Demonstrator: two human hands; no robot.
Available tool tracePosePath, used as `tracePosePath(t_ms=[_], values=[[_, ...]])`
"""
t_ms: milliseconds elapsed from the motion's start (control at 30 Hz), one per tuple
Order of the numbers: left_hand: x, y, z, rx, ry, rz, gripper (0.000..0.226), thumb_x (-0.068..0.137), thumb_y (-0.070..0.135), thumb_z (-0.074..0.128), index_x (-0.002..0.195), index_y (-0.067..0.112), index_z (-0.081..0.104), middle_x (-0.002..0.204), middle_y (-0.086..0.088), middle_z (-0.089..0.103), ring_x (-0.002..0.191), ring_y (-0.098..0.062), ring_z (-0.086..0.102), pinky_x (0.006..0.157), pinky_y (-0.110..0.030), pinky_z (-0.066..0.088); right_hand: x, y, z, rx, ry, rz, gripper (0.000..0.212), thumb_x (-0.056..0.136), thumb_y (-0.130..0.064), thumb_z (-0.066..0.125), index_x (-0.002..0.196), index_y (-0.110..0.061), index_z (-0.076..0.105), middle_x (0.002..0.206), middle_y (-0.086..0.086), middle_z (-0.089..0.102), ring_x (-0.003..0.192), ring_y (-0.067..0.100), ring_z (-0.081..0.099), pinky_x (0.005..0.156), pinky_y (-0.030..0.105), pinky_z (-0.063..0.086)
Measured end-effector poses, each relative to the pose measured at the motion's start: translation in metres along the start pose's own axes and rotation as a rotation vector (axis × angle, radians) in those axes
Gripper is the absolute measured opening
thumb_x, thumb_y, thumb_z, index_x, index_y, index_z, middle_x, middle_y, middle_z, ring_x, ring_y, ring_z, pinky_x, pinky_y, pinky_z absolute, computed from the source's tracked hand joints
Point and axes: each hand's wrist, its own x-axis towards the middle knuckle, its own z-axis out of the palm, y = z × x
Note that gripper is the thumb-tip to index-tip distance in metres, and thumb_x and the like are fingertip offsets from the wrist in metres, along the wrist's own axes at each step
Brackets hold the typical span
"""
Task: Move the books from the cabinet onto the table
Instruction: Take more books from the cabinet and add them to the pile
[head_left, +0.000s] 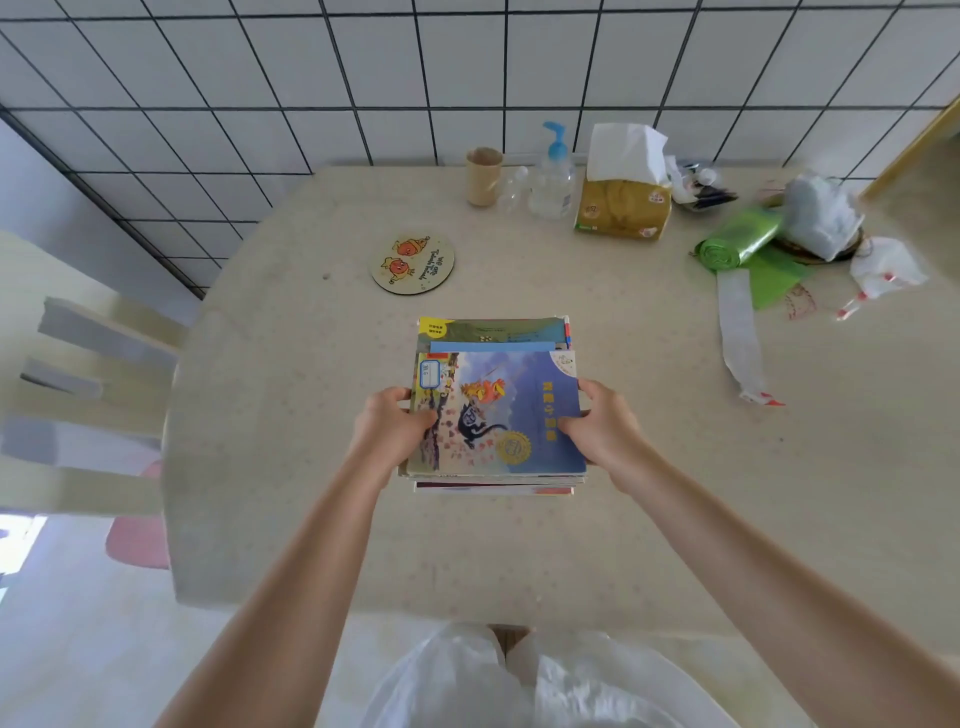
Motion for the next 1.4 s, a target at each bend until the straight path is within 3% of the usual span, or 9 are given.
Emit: tracePosePath(t_ms=[133, 467, 600, 667, 767, 900, 1067, 1267, 1400], values=[[-0.01, -0.004, 0.007, 0.059, 0.047, 0.063, 0.031, 0.084, 0.02, 0.064, 0.115, 0.019, 0.064, 0.111, -0.003, 0.072, 0.098, -0.025, 0.067, 0.085, -0.044, 0.056, -0.003, 0.005, 0.002, -0.062, 0.005, -0.021, 0.041, 0.083, -0.008, 0.048, 0.119, -0.027, 0.056, 0.094, 0.001, 0.068, 0.092, 0.025, 0.063, 0.068, 0.032, 0.051], [-0.023, -0.009, 0.017, 0.04, 0.114, 0.104, 0.035, 0.092, 0.018, 0.056, 0.127, 0.018, 0.058, 0.127, -0.002, 0.063, 0.111, -0.024, 0.06, 0.083, -0.034, 0.048, -0.012, 0.013, 0.01, -0.131, 0.046, -0.112, 0.05, 0.087, -0.008, 0.047, 0.134, -0.023, 0.044, 0.105, 0.003, 0.065, 0.097, 0.028, 0.059, 0.074, 0.034, 0.049], [-0.029, -0.011, 0.02, -0.059, 0.221, 0.085, 0.048, 0.09, 0.024, 0.06, 0.137, 0.019, 0.051, 0.135, -0.003, 0.057, 0.122, -0.024, 0.055, 0.097, -0.041, 0.048, -0.013, 0.015, 0.013, -0.026, 0.027, -0.082, 0.057, 0.087, -0.006, 0.046, 0.139, -0.027, 0.036, 0.106, -0.003, 0.058, 0.097, 0.023, 0.055, 0.062, 0.028, 0.044], [-0.03, -0.013, 0.02, -0.083, 0.214, 0.052, 0.05, 0.089, 0.026, 0.06, 0.137, 0.02, 0.05, 0.133, -0.002, 0.059, 0.118, -0.023, 0.057, 0.09, -0.037, 0.049, -0.014, 0.016, 0.013, -0.019, 0.006, -0.082, 0.06, 0.086, -0.005, 0.046, 0.14, -0.028, 0.033, 0.103, -0.004, 0.056, 0.093, 0.021, 0.054, 0.057, 0.024, 0.043], [-0.029, -0.016, 0.02, -0.076, 0.189, 0.041, 0.042, 0.088, 0.026, 0.059, 0.129, 0.021, 0.056, 0.126, 0.001, 0.062, 0.113, -0.021, 0.058, 0.083, -0.031, 0.044, -0.013, 0.02, 0.013, 0.032, 0.015, -0.06, 0.061, 0.085, -0.008, 0.051, 0.138, -0.031, 0.036, 0.107, -0.003, 0.064, 0.095, 0.02, 0.06, 0.066, 0.032, 0.053], [-0.026, -0.012, 0.018, 0.04, 0.174, 0.102, 0.048, 0.089, 0.023, 0.058, 0.136, 0.018, 0.05, 0.136, -0.002, 0.055, 0.123, -0.024, 0.052, 0.091, -0.032, 0.04, -0.014, 0.024, 0.006, 0.12, 0.008, -0.01, 0.06, 0.087, -0.01, 0.052, 0.142, -0.026, 0.034, 0.113, -0.006, 0.062, 0.104, 0.019, 0.06, 0.075, 0.034, 0.052], [-0.031, 0.002, 0.026, 0.163, 0.265, 0.39, 0.045, 0.088, 0.013, 0.06, 0.132, 0.016, 0.053, 0.13, -0.003, 0.057, 0.12, -0.024, 0.051, 0.091, -0.024, 0.032, -0.024, 0.039, -0.002, 0.147, 0.092, -0.013, 0.049, 0.091, -0.009, 0.052, 0.138, -0.019, 0.041, 0.129, 0.003, 0.057, 0.105, 0.02, 0.06, 0.06, 0.022, 0.045], [-0.038, 0.014, 0.054, 0.2, 0.171, 0.746, 0.033, 0.086, 0.012, 0.06, 0.119, 0.008, 0.062, 0.117, -0.004, 0.067, 0.11, -0.026, 0.059, 0.094, -0.031, 0.041, -0.053, 0.05, -0.005, 0.076, 0.289, -0.141, 0.042, 0.091, -0.004, 0.052, 0.131, -0.012, 0.047, 0.123, 0.007, 0.062, 0.11, 0.024, 0.06, 0.09, 0.03, 0.044], [-0.053, 0.009, 0.074, 0.172, -0.005, 0.847, 0.032, 0.087, 0.012, 0.059, 0.119, 0.013, 0.062, 0.112, 0.001, 0.069, 0.107, -0.021, 0.063, 0.096, -0.037, 0.048, -0.079, 0.067, -0.002, 0.04, 0.414, -0.185, 0.041, 0.091, -0.003, 0.054, 0.13, -0.01, 0.049, 0.121, 0.007, 0.064, 0.111, 0.023, 0.06, 0.088, 0.025, 0.041]])
